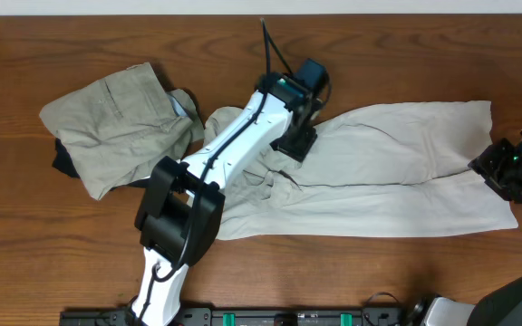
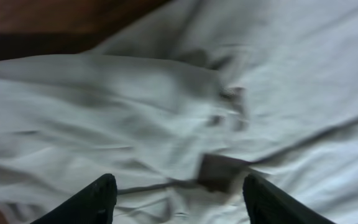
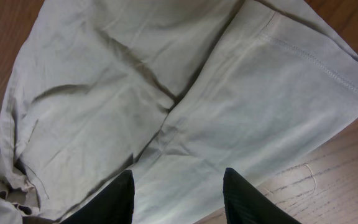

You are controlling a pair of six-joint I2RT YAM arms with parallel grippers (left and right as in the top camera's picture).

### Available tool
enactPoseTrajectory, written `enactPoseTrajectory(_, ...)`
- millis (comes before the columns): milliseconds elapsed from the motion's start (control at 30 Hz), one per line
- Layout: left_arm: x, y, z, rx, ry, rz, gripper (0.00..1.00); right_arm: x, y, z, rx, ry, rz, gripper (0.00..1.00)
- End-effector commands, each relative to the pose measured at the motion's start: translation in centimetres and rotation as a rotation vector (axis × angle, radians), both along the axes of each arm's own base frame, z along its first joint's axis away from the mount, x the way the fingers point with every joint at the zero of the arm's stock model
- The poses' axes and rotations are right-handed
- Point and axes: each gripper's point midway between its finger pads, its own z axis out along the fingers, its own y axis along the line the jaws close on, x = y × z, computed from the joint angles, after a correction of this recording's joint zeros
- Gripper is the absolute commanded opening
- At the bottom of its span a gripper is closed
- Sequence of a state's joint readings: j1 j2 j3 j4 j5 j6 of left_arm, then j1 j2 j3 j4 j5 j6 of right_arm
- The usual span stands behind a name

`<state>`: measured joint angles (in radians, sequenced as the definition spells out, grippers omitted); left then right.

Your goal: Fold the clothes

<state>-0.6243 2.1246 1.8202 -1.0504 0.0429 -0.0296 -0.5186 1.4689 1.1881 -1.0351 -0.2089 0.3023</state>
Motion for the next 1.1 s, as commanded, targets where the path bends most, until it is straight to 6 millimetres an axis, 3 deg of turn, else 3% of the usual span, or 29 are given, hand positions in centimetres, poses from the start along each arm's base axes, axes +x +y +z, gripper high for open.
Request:
enactPoseTrajectory(0,1.6,2.7,-0.5,0.078,-0.033,0.062,0.69,0.0,0.3,-0.3,-0.001,0.010,0.020,0.45)
enactPoseTrajectory(100,1.6,3.0,-1.7,0.048,0.007,0.079,0.69,0.0,0.3,-0.3,-0.001,0.010,0.020,0.45)
enactPoseTrajectory(267,2.1,0.8,-4.3,-0.049,0.029,0.063,0.69,0.1,0.2,-0.3,-0.005,0.003,0.020,0.45)
enactPoseTrajectory(500,3.3,-1.4,-5.1,-0.087,-0.036,0.013,0.71,0.1,0.2,-0.3,-0.004,0.003,0.019,0.45)
enactPoseTrajectory(733,3.0,-1.3,-6.9,-0.066,-0.005,0.011,0.71,0.2,0.3,-0.2,0.002,0.000,0.022,0.45)
enactPoseTrajectory(800,2.8,-1.2,-7.1,-0.060,0.004,0.012,0.62,0.2,0.3,-0.2,0.002,0.000,0.022,0.46)
enactPoseTrajectory(933,3.0,-1.1,-6.7,-0.053,-0.008,0.013,0.25,0.1,0.3,-0.2,0.002,0.000,0.022,0.46)
enactPoseTrajectory(1067,3.3,0.0,-5.5,-0.005,-0.044,0.023,0.14,0.2,0.3,-0.2,0.002,0.000,0.022,0.46)
